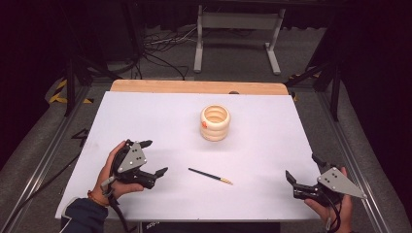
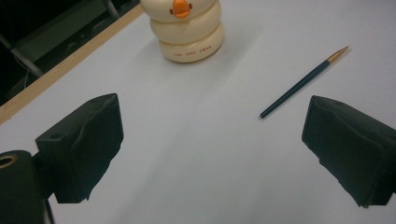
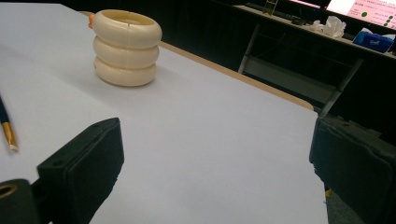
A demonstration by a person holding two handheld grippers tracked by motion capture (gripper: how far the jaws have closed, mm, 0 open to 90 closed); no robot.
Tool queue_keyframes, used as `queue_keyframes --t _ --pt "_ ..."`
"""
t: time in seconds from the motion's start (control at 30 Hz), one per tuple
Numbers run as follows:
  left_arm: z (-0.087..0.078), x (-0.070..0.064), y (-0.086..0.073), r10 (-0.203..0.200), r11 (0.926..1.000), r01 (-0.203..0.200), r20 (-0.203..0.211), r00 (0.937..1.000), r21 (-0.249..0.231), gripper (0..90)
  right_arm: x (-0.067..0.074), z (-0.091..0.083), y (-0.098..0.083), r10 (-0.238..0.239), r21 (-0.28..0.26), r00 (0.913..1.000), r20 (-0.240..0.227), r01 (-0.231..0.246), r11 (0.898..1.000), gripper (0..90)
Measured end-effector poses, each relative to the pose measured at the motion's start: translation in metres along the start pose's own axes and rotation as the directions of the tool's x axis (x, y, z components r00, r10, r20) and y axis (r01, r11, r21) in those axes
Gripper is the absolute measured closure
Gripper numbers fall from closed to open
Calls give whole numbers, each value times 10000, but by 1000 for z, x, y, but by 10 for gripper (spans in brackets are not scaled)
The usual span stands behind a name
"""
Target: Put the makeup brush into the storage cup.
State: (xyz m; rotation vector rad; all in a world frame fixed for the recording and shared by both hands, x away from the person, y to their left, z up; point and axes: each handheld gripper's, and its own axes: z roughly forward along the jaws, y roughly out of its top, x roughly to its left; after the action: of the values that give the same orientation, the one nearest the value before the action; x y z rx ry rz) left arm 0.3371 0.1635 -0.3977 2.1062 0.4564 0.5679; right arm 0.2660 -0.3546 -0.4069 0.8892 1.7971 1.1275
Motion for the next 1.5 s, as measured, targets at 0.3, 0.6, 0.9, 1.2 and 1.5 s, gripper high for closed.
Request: queue_keyframes --t 0.3,0.6,0.9,1.2,1.5 --pt "25 -12 20 661 9970 -682 521 9964 380 102 1 2 -2 -16 112 10000 -14 16 9999 39" --pt "55 -24 45 1643 9817 -1773 1602 9733 700 86 0 2 -2 15 136 10000 34 -16 9999 39" --pt "92 -40 70 2773 9210 -3429 3073 9103 1849 267 0 2 -2 -42 174 10000 60 41 9998 40" --pt "134 -63 91 3698 7729 -5475 4735 7994 3206 491 0 2 -3 -86 251 9999 121 83 9997 40" --pt "162 -75 94 3618 6542 -6142 5305 7665 4413 630 -1 3 -3 -124 277 9999 107 121 9995 41"
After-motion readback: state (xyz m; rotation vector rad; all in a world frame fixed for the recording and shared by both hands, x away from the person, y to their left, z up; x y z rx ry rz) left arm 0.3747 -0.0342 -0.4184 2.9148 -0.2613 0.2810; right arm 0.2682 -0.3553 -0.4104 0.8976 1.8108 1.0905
